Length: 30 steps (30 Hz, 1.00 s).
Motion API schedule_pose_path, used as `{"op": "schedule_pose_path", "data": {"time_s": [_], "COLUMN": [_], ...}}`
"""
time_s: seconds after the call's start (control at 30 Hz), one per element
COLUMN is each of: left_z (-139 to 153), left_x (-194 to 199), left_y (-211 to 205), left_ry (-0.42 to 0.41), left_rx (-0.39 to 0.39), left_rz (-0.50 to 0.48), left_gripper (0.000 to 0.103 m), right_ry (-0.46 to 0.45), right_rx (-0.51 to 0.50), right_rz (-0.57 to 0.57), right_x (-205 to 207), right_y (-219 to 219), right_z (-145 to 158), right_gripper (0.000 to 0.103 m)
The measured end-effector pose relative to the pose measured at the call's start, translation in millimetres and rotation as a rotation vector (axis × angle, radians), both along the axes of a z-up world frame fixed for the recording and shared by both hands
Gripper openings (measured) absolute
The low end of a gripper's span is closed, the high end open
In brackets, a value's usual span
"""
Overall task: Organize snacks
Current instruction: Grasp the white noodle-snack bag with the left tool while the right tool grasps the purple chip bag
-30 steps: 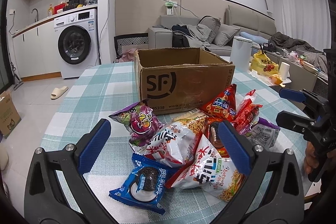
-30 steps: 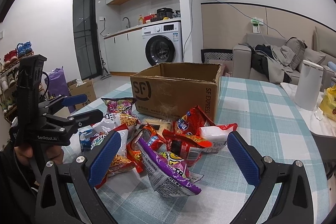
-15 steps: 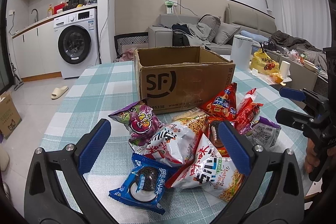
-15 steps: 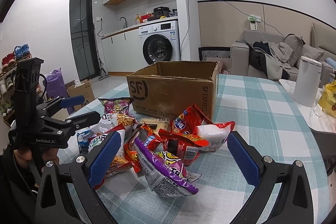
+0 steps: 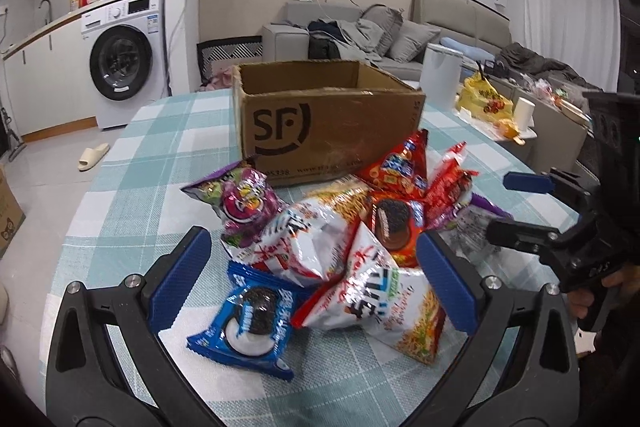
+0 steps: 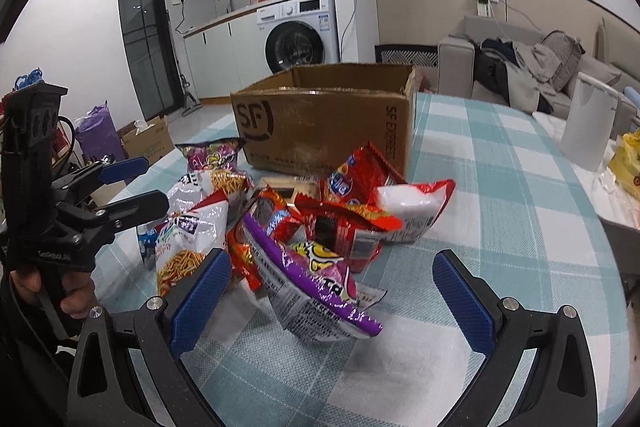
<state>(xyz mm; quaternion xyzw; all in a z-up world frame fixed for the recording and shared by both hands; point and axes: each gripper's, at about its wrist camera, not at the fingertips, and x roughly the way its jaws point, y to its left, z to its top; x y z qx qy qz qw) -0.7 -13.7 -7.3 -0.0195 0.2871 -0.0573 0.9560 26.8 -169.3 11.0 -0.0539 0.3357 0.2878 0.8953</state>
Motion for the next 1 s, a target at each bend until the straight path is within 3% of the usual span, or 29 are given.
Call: {"op": "schedule_pose_path", "data": {"time_s": [0.37,0.73,1.0], "left_z": [-11.2,-24.2,-29.7], "left_x": [0.4,12.9,23.8], "left_y": [-15.4,-27.9,-30.5], "left_ry": [0.077,0.153,0.194], "left_rx": [0.001,0.039,0.033], "left_rz": [-0.104,-0.134,-0.159], "left_gripper": [0.102,0.102,0.100], "right_ry": [0.073,0.162,0.185], "right_rx": [0.025,0.027,0.041], "right_rz": [0.030,0.032,0.044], "right_x": [0.7,13.2,16.0], "right_y": [3.5,8.1,10.5], "right_z": [-7.0,-19.2,-22.1], "right_gripper": [0.100,0.077,0.072]}}
